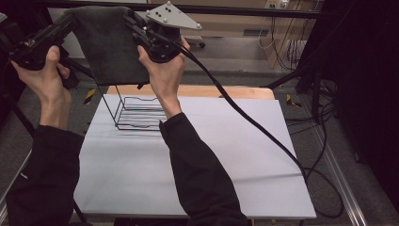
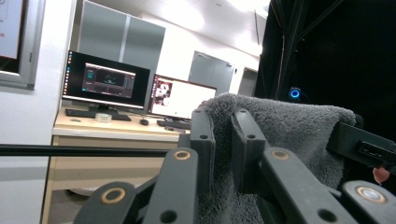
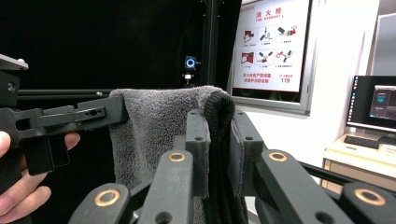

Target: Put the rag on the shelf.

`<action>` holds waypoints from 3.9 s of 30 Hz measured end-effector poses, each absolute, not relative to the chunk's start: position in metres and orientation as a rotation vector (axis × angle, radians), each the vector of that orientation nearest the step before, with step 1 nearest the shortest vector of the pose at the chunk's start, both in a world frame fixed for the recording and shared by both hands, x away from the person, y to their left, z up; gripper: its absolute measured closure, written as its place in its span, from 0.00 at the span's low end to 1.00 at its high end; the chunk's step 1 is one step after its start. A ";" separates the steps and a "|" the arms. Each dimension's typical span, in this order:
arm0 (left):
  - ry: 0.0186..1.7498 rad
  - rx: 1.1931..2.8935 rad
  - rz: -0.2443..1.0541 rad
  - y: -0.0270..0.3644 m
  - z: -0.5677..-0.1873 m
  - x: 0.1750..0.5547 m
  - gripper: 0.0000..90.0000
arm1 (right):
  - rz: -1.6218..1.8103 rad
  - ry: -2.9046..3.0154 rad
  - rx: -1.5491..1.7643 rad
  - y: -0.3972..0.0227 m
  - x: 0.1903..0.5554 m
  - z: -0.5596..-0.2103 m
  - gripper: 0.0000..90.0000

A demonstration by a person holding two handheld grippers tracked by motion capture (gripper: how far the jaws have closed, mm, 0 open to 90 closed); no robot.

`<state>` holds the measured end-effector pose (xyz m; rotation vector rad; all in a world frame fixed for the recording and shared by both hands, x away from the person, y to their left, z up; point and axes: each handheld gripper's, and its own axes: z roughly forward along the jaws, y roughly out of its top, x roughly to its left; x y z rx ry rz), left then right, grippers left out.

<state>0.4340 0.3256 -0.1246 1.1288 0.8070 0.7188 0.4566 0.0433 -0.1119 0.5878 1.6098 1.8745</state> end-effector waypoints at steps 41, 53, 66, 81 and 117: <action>0.866 1.196 0.727 0.331 -0.130 0.501 0.89 | 1.821 1.613 0.651 0.054 0.522 -0.122 0.89; 0.899 1.239 0.703 0.335 -0.157 0.506 0.89 | 1.805 1.664 0.689 0.057 0.532 -0.149 0.89; 0.894 1.335 0.686 0.338 -0.182 0.499 0.89 | 1.808 1.720 0.739 0.053 0.528 -0.178 0.89; 0.890 1.379 0.654 0.343 -0.201 0.483 0.89 | 1.799 1.778 0.729 0.051 0.514 -0.198 0.89; 0.867 1.522 0.572 0.348 -0.231 0.450 0.88 | 1.738 1.974 0.671 0.040 0.485 -0.223 0.89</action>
